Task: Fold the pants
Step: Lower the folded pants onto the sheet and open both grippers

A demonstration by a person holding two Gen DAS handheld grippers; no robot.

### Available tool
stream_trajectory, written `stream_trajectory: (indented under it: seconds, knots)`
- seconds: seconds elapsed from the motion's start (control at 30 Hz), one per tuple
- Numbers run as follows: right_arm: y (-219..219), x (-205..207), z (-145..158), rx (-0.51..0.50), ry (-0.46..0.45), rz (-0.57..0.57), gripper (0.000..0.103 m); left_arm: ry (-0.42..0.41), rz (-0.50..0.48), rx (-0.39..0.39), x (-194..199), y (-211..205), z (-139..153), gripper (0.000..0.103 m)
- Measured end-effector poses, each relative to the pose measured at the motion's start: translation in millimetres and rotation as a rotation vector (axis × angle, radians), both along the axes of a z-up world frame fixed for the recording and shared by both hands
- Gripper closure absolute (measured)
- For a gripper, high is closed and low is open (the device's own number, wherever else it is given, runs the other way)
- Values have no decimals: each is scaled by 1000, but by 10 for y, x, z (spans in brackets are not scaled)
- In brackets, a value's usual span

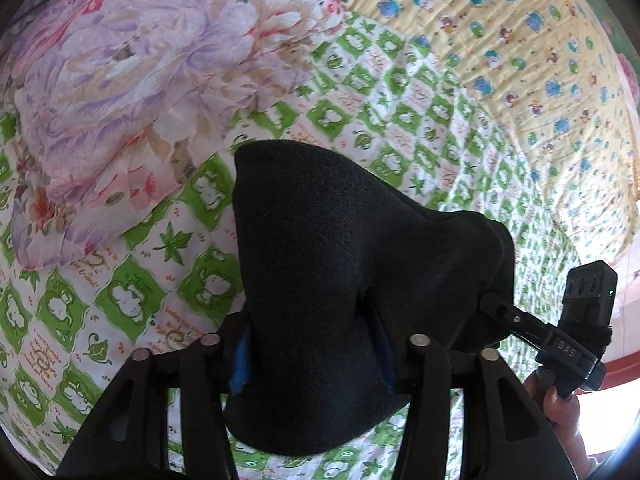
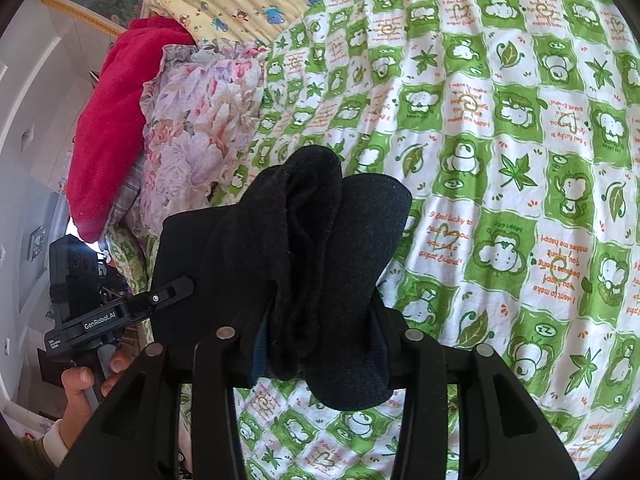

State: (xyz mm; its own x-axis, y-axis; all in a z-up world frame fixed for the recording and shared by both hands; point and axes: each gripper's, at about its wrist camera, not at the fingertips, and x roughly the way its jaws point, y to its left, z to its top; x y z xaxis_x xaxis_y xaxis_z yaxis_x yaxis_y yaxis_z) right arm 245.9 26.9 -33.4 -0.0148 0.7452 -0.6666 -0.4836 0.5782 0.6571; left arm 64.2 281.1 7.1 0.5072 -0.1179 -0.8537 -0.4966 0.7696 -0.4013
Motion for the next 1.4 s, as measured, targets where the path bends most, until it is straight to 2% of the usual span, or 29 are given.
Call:
stream_trajectory:
  seconds: [0.1,0.23,0.4,0.53,0.83,1.0,1.3,1.4]
  knots:
    - [-23,0,-22,-22,-1,0,44,11,16,-2,-35,28,-37,40]
    - [-68,-27,25,-43,-26,-3,30,9,28,40,-103,23,-14,31]
    - [-164,-93,139,-42,-78,-4,22,13,30,68,-198,-22,17,28]
    - [-221,-146,188,-28,-100,5,18,19,28,85,-285,-79,19,28]
    - [-315,-300,289,-36,-146,7,16,19,13,141,-484,-229,103,26]
    - [-324,-412,384,-37,-210,20,15,18,4,191,-575,-311,160,26]
    - [-306,-676,549,-23,-371,48,5,-3,-40,313,-725,-534,261,24]
    - [-306,-758,566,-11,-396,62,4,-1,-48,337,-741,-590,259,23]
